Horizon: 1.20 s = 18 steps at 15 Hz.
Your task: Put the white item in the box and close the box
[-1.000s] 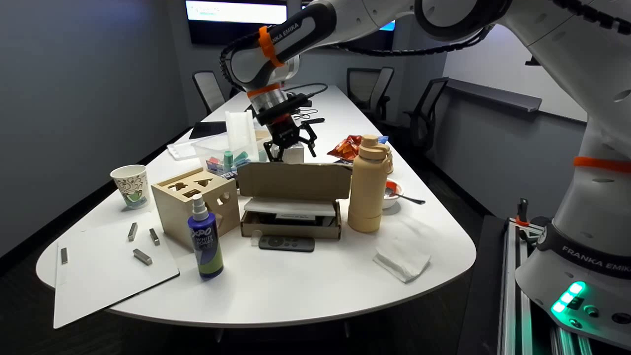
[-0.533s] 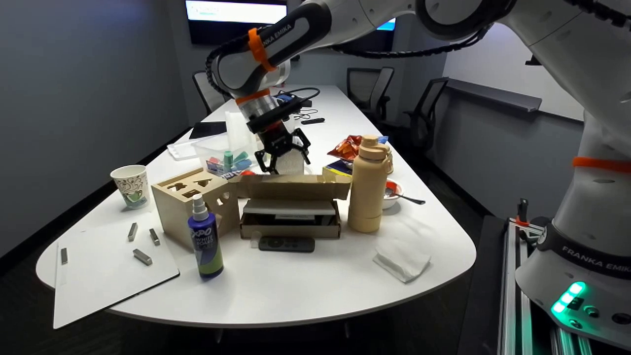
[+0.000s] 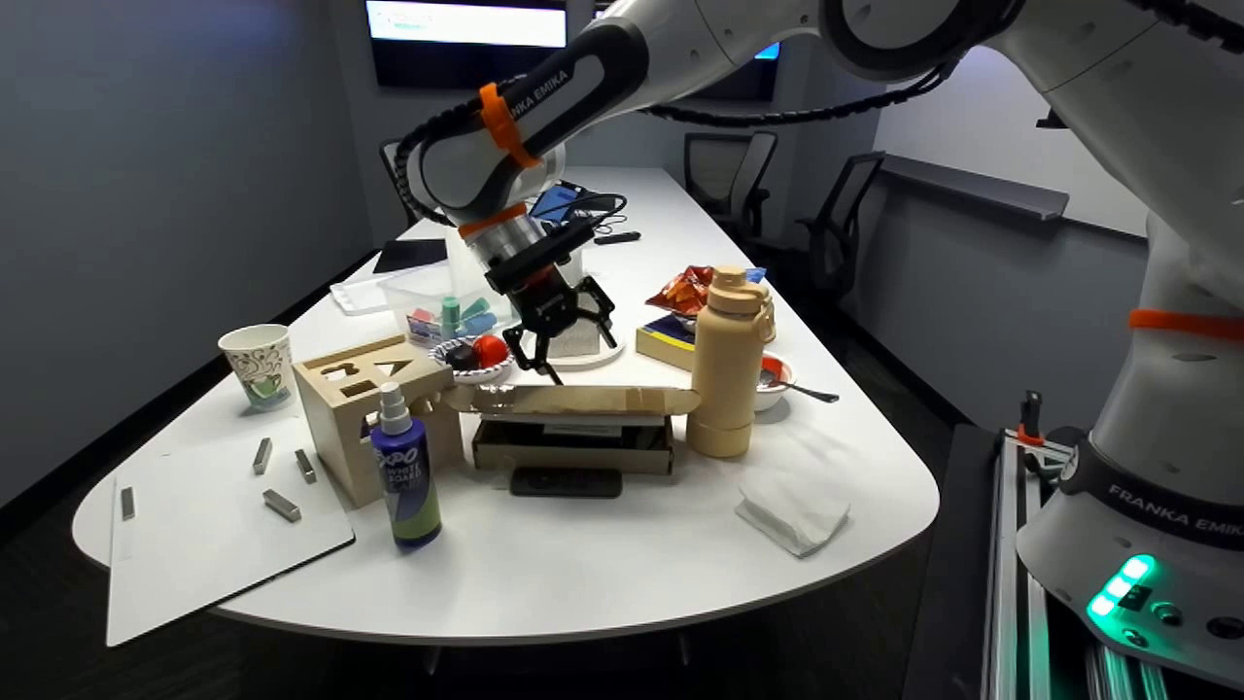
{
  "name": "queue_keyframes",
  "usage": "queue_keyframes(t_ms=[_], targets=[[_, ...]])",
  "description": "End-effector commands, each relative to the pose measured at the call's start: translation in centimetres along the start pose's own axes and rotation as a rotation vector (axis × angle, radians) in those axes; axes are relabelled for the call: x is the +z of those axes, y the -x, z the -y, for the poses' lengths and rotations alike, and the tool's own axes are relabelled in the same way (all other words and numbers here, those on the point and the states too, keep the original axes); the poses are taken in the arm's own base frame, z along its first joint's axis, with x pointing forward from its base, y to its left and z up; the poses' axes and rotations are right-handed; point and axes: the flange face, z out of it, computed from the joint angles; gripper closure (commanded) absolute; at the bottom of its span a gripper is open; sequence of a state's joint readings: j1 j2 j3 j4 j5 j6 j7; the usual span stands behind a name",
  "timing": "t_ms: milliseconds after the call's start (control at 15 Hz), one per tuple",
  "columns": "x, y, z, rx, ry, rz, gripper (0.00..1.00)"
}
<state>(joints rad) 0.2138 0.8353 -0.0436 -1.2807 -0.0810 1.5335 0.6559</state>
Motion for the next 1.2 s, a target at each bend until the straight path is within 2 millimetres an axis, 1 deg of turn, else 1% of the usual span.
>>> queue_keyframes(t_ms=[0,667,1000,1133], targets=[[2.1,0.0,0.8,0.034,0.004,0.007,0.00],[6.4,-0.9,3.5,0.102,0.028,0.027,0.00],[7.6,-1.0,4.1,0.117,0.045,0.038,0.00],[8.1,-1.5,4.4,0.117,0.038,-0.002,0.00]])
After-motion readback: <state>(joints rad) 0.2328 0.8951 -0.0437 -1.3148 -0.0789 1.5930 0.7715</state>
